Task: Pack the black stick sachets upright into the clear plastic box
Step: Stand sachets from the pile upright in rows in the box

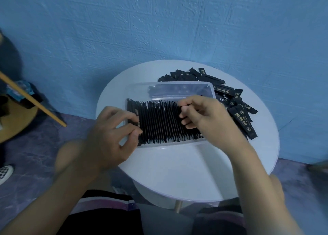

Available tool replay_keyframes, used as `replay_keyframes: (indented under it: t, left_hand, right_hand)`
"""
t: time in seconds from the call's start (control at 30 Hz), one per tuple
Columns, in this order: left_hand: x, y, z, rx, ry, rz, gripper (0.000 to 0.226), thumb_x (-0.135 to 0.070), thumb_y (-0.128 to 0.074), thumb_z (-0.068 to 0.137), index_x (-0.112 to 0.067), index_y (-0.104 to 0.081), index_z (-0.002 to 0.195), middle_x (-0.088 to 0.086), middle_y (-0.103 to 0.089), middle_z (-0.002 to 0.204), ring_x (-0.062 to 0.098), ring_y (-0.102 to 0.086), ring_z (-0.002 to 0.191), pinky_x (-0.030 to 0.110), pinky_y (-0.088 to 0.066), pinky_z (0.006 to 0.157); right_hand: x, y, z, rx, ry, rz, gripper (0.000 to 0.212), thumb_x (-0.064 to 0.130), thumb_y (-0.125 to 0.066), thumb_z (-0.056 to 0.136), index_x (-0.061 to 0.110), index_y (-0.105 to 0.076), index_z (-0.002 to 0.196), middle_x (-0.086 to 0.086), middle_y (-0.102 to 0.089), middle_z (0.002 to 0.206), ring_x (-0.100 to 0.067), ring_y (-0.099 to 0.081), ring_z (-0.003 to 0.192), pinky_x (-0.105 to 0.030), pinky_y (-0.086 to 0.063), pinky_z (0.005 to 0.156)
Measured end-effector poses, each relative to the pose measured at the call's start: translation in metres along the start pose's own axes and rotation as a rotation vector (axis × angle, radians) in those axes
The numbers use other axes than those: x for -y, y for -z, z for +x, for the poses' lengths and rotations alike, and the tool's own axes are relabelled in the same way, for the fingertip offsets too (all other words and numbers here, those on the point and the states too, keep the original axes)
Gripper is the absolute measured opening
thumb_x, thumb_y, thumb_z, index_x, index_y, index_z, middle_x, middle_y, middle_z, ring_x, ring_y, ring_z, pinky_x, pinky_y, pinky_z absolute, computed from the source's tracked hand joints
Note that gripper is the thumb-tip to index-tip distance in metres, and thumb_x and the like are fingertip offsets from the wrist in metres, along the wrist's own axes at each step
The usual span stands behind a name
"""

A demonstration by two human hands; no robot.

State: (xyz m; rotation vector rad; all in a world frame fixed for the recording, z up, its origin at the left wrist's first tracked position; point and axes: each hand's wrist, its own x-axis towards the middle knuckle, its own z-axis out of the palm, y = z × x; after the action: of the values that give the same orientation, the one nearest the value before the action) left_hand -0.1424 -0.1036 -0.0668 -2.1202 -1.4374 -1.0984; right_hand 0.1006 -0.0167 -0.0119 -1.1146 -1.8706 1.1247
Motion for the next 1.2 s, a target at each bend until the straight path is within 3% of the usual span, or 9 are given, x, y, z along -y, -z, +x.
replay_keyframes:
  t: [0.27,0.47,0.6,0.67,0.77,0.9,0.97,1.03,1.2]
  left_hand:
    - [0.005,0.0,-0.002,-0.092,0.062,-0.134,0.046,-0.015,-0.045,0.098,-0.008,-0.076,0.065,0.003,-0.07,0.076,0.022,-0.055,0.074,0.033,-0.042,0.066]
    - [0.008,-0.002,0.001,-0.047,0.143,-0.187,0.048,-0.02,-0.044,0.1,-0.008,-0.075,0.066,0.001,-0.069,0.077,0.024,-0.059,0.074,0.04,-0.045,0.068]
    - [0.013,-0.003,0.003,0.01,0.189,-0.207,0.046,-0.023,-0.044,0.1,-0.011,-0.076,0.069,-0.002,-0.07,0.081,0.022,-0.06,0.077,0.041,-0.046,0.071]
    - [0.015,-0.001,0.003,0.045,0.195,-0.209,0.046,-0.026,-0.044,0.101,-0.014,-0.078,0.071,-0.005,-0.071,0.085,0.02,-0.06,0.08,0.036,-0.046,0.075]
    - [0.018,0.001,0.005,0.089,0.201,-0.193,0.047,-0.03,-0.042,0.101,-0.017,-0.08,0.077,-0.007,-0.072,0.096,0.013,-0.059,0.086,0.023,-0.042,0.08]
    - [0.018,0.004,0.005,0.009,0.258,-0.308,0.051,-0.023,-0.039,0.102,-0.011,-0.077,0.07,-0.005,-0.073,0.092,0.014,-0.064,0.089,0.03,-0.045,0.081]
    - [0.015,0.007,0.005,-0.018,0.267,-0.356,0.053,-0.02,-0.036,0.102,-0.008,-0.075,0.068,-0.003,-0.072,0.089,0.016,-0.065,0.089,0.033,-0.045,0.08]
    - [0.013,0.009,0.005,-0.018,0.275,-0.382,0.052,-0.018,-0.036,0.1,-0.007,-0.074,0.066,-0.001,-0.072,0.085,0.016,-0.065,0.086,0.033,-0.046,0.077]
    - [0.015,0.006,0.003,0.013,0.275,-0.361,0.052,-0.021,-0.036,0.101,-0.01,-0.076,0.069,-0.005,-0.072,0.085,0.012,-0.065,0.086,0.031,-0.047,0.078]
  right_hand:
    - [0.002,0.019,-0.006,-0.099,0.004,-0.079,0.018,0.013,-0.057,0.1,0.023,-0.072,0.096,-0.002,-0.072,0.079,-0.016,-0.072,0.07,-0.032,-0.062,0.068]
    - [-0.004,0.02,-0.001,-0.239,0.047,-0.05,0.019,0.013,-0.057,0.099,0.023,-0.073,0.096,0.003,-0.069,0.075,-0.014,-0.066,0.065,-0.029,-0.055,0.06]
    - [-0.021,0.033,0.001,-0.435,0.038,-0.367,0.01,0.028,-0.063,0.093,0.032,-0.069,0.099,0.011,-0.066,0.077,-0.011,-0.057,0.069,-0.032,-0.049,0.069]
    - [-0.029,0.038,-0.001,-0.346,-0.062,-0.413,0.016,0.035,-0.065,0.092,0.034,-0.065,0.109,0.011,-0.063,0.078,-0.014,-0.057,0.071,-0.034,-0.049,0.069]
    - [-0.032,0.038,-0.004,-0.185,-0.137,-0.21,0.011,0.028,-0.063,0.096,0.033,-0.064,0.106,0.007,-0.06,0.064,-0.013,-0.052,0.054,-0.03,-0.047,0.051]
    - [-0.02,0.038,-0.015,-0.139,-0.154,-0.011,0.021,0.011,-0.056,0.099,0.018,-0.066,0.115,-0.032,-0.062,0.081,-0.015,-0.044,0.044,-0.024,-0.038,0.039]
    - [-0.015,0.039,-0.022,-0.119,-0.157,0.019,0.024,0.008,-0.054,0.099,0.019,-0.067,0.116,-0.029,-0.06,0.071,-0.014,-0.042,0.04,-0.025,-0.037,0.039]
    - [-0.013,0.039,-0.029,-0.104,-0.168,0.023,0.025,0.008,-0.053,0.099,0.025,-0.069,0.11,-0.013,-0.057,0.058,-0.014,-0.04,0.038,-0.025,-0.037,0.039]
    - [-0.025,0.037,-0.03,-0.081,-0.193,0.022,0.031,0.009,-0.052,0.099,0.029,-0.069,0.116,-0.007,-0.057,0.055,-0.016,-0.04,0.037,-0.024,-0.038,0.039]
